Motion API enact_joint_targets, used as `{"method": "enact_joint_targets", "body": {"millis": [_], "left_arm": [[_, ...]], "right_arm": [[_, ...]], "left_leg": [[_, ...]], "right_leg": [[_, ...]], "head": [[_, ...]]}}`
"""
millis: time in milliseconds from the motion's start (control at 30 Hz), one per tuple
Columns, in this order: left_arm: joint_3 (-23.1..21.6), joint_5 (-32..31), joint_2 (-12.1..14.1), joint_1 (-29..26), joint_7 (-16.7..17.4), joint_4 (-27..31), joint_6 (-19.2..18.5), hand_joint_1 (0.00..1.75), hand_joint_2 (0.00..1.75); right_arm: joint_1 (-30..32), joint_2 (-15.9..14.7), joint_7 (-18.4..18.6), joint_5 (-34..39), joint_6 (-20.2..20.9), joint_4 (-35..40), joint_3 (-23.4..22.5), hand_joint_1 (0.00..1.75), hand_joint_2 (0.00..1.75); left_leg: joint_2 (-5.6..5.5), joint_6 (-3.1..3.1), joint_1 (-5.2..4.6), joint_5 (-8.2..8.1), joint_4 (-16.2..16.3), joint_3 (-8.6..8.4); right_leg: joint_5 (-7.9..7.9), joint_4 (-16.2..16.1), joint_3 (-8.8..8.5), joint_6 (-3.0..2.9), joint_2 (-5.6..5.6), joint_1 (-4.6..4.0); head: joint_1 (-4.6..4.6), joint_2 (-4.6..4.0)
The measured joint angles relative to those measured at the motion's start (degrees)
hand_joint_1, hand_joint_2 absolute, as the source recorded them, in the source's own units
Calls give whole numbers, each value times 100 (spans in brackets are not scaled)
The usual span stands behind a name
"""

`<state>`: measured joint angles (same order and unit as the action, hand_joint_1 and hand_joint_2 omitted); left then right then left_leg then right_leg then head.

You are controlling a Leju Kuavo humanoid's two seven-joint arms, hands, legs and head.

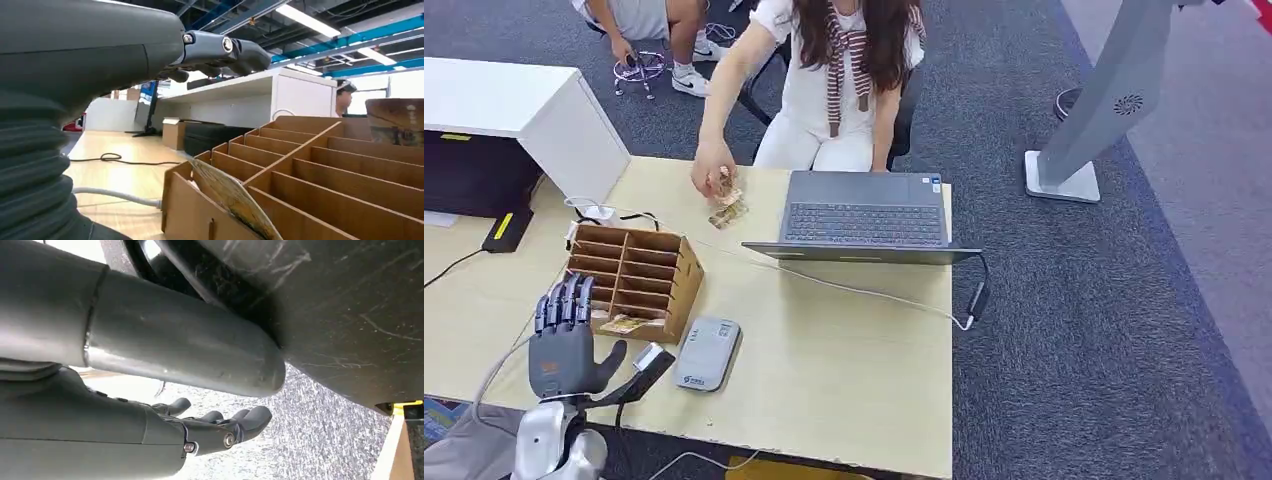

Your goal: Pass the card to the sensor for recognition and then transmit it.

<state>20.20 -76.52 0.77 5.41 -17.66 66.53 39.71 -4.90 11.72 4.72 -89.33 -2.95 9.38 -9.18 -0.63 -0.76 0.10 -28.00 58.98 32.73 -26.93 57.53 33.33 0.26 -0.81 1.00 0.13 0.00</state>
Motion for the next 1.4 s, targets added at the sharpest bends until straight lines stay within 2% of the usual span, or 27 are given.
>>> {"method": "enact_joint_targets", "body": {"millis": [433,700,967,1400], "left_arm": [[-426,-101,210,4,271,-136,0,0,175],[-780,-271,470,30,555,-325,0,0,175],[-940,-197,619,97,599,-505,0,0,175],[-1080,-146,651,121,634,-570,0,0,175]], "right_arm": [[-3,0,-20,-35,59,0,4,0,0],[-7,-2,-50,-42,77,0,15,0,0],[-10,-2,-30,-42,79,0,52,0,0],[-12,-4,-35,-42,87,0,90,0,0]], "left_leg": [[0,0,0,0,0,0],[0,0,0,0,0,0],[0,0,1,1,0,0],[0,0,0,1,0,-1]], "right_leg": [[0,0,0,0,0,-1],[0,0,0,0,0,-1],[0,0,0,0,0,-1],[0,0,0,0,0,-1]], "head": [[0,0],[0,0],[0,0],[0,0]]}}
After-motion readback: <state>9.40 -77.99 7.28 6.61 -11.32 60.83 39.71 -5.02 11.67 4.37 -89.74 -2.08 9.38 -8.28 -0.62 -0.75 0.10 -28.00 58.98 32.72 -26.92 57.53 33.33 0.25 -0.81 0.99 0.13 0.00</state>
